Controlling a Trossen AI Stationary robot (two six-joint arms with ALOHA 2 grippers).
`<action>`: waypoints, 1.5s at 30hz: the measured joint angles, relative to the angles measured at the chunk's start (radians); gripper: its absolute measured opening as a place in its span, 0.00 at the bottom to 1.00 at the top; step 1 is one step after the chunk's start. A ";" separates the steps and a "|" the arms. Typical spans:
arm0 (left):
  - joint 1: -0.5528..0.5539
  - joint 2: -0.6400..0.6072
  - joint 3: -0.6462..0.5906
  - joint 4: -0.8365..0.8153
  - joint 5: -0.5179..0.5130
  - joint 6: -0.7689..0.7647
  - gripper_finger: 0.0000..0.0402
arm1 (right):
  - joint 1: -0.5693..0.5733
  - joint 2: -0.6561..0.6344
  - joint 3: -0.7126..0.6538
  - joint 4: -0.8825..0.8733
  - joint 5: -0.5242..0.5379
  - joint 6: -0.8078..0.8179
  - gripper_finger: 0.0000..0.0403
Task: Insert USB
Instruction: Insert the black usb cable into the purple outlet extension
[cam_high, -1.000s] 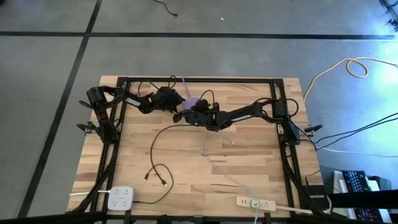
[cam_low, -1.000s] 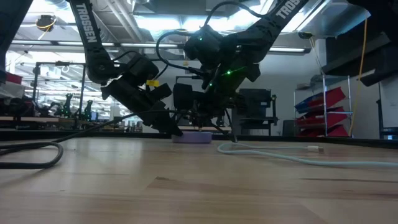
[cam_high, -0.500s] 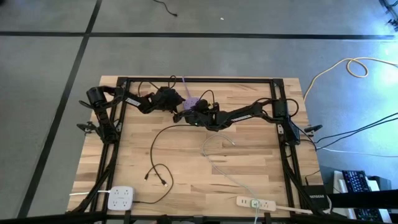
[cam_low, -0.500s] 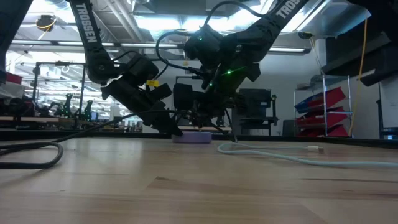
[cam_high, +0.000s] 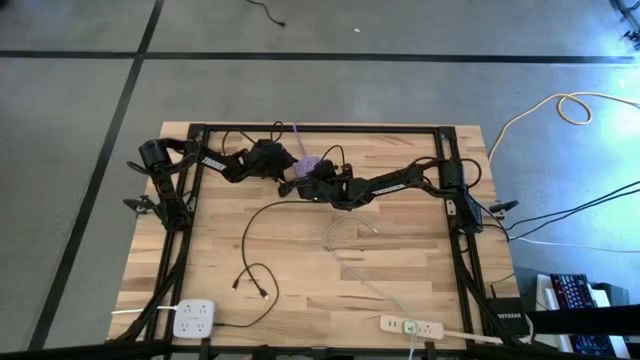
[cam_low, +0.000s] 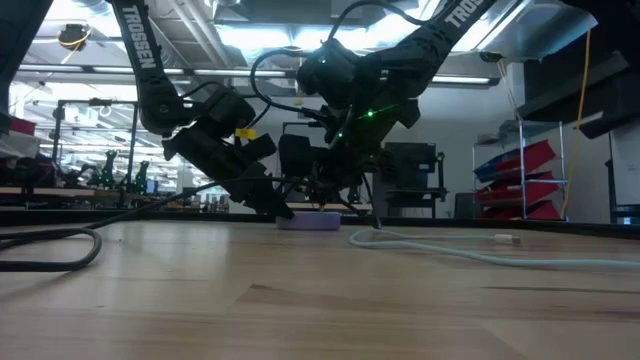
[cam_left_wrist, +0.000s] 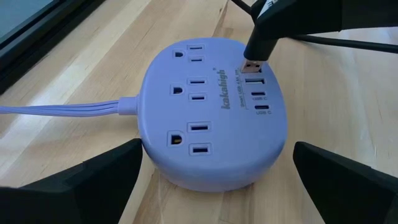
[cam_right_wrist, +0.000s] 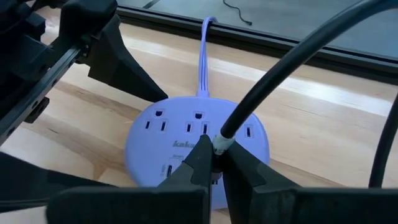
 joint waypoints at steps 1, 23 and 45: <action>0.000 0.000 0.000 0.000 0.000 0.000 1.00 | 0.000 0.000 0.000 -0.001 0.001 0.002 0.00; 0.000 0.000 0.000 0.000 -0.001 0.000 1.00 | 0.019 0.004 0.092 -0.176 -0.005 0.020 0.00; 0.000 0.000 0.000 -0.011 -0.022 0.012 1.00 | 0.013 0.010 0.113 -0.178 0.045 0.120 0.00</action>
